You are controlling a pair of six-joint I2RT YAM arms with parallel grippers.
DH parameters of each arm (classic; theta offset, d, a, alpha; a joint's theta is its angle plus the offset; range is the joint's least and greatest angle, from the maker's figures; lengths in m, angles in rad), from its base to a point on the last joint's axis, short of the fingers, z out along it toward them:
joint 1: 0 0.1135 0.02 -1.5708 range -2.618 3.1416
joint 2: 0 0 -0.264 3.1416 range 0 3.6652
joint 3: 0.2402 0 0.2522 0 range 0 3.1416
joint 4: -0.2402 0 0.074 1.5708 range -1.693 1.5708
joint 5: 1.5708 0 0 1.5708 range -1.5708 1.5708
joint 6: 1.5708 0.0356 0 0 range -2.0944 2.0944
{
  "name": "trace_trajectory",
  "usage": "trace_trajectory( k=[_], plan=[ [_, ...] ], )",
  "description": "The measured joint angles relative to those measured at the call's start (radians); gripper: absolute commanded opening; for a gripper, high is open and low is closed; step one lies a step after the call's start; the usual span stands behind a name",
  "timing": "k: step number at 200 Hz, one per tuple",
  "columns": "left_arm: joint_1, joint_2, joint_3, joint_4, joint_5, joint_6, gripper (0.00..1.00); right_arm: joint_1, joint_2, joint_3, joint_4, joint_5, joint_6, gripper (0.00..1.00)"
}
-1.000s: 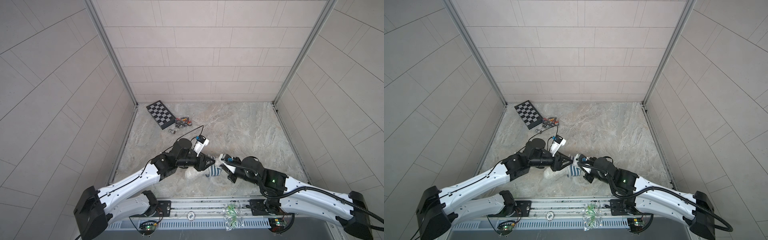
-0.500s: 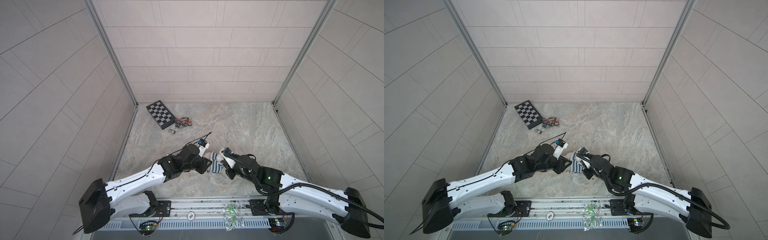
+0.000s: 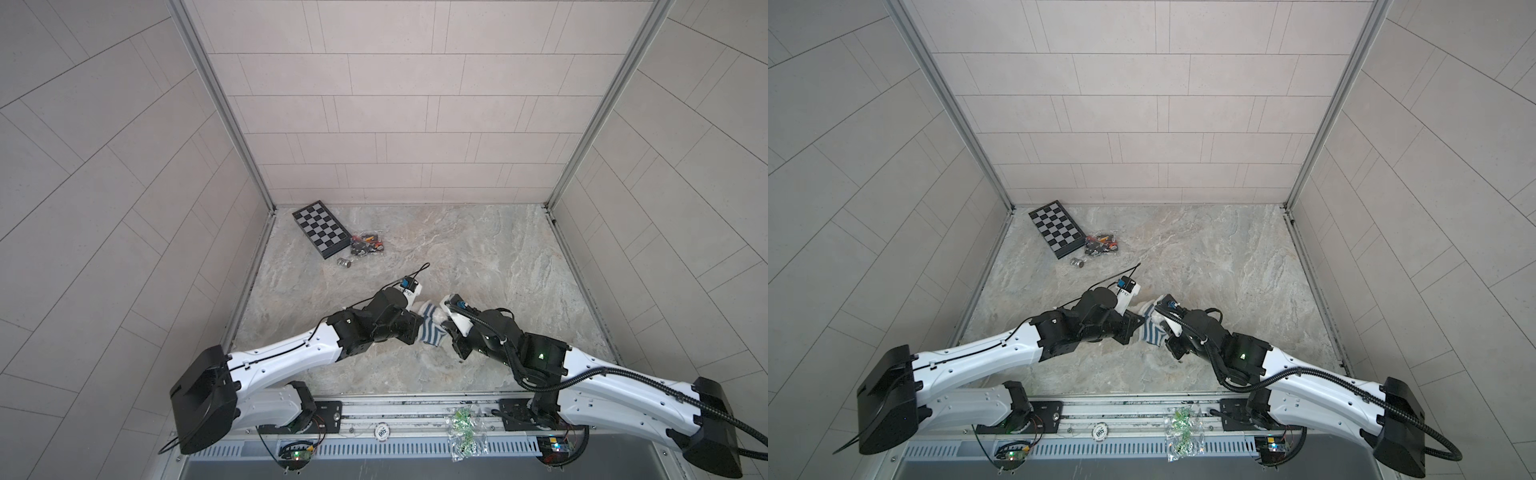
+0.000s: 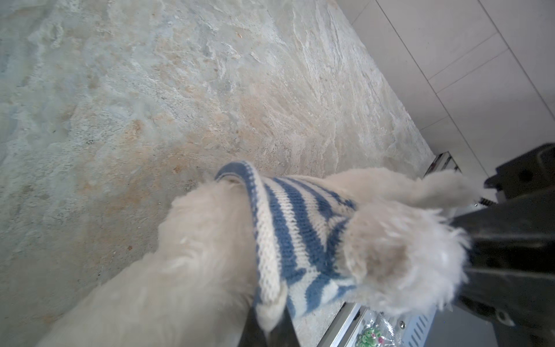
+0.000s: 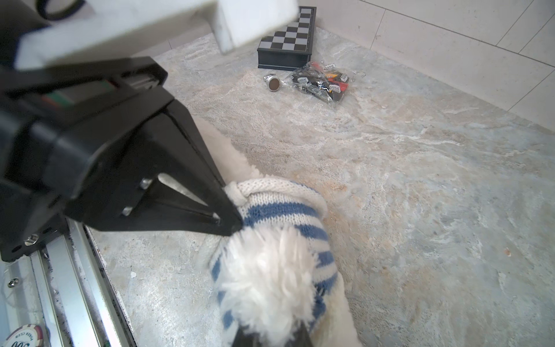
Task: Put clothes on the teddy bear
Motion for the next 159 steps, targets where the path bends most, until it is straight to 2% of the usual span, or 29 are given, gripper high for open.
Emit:
trace_trajectory(
  k=[43, 117, 136, 159],
  plan=[
    [0.064, -0.07, -0.08, 0.062, 0.056, -0.035, 0.0, -0.002, -0.042, 0.0, -0.032, -0.012, -0.008, 0.0],
    [0.074, -0.054, -0.085, 0.067, 0.083, 0.005, 0.0, -0.006, -0.029, 0.0, -0.036, -0.027, -0.011, 0.0],
    [0.074, -0.052, -0.085, 0.062, 0.074, 0.027, 0.06, -0.008, -0.017, 0.0, -0.031, -0.027, -0.011, 0.0],
    [0.068, -0.056, -0.084, 0.047, 0.046, 0.056, 0.21, -0.015, -0.007, 0.0, -0.025, -0.027, -0.003, 0.0]
  ],
)
